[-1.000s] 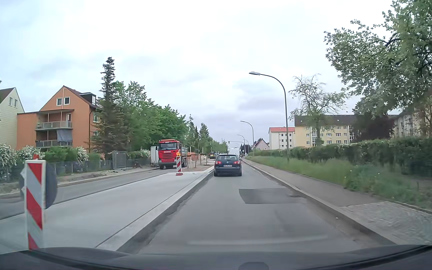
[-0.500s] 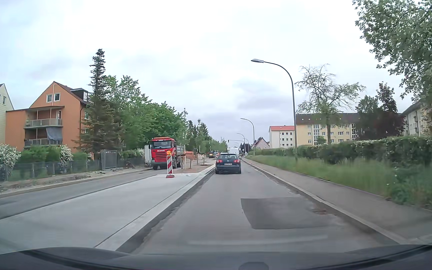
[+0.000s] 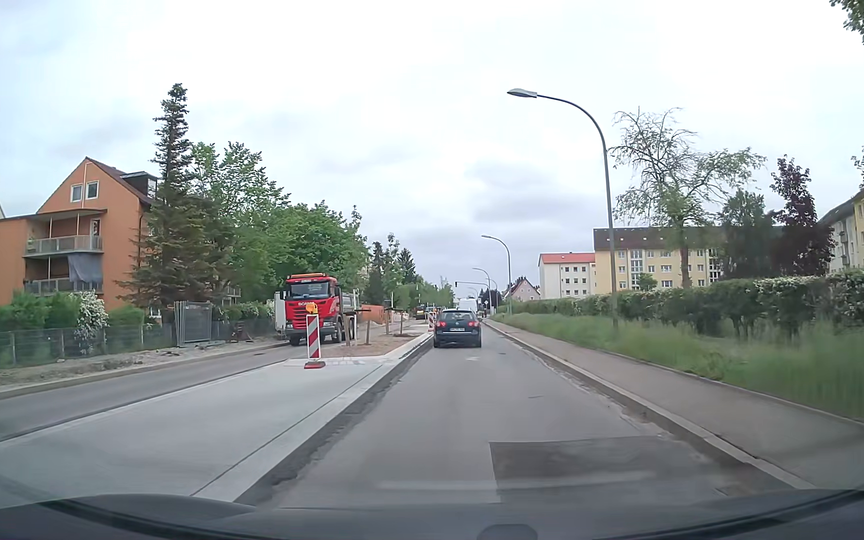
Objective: Follow the waypoints while adhering to traffic rules and regulations
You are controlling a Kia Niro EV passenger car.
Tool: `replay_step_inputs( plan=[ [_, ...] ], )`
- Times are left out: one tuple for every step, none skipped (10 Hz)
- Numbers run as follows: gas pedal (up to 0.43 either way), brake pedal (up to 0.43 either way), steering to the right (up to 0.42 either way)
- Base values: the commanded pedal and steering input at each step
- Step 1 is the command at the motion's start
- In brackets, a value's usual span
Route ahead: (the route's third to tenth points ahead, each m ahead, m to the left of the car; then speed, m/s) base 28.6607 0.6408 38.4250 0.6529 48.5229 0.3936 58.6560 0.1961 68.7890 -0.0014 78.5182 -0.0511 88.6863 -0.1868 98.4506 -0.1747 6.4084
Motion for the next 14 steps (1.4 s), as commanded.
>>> replay_step_inputs(
  plan=[
    [0.098, 0.0, 0.001],
    [0.098, 0.0, 0.001],
    [0.098, 0.0, 0.001],
    [0.098, 0.0, 0.002],
    [0.098, 0.0, 0.002],
    [0.098, 0.0, 0.002],
    [0.098, 0.0, 0.002],
    [0.098, 0.0, 0.002],
    [0.098, 0.0, 0.003],
    [0.098, 0.0, 0.002],
    [0.098, 0.0, 0.002],
    [0.098, 0.0, 0.002],
    [0.098, 0.0, 0.002],
    [0.098, 0.0, 0.002]
  ],
)
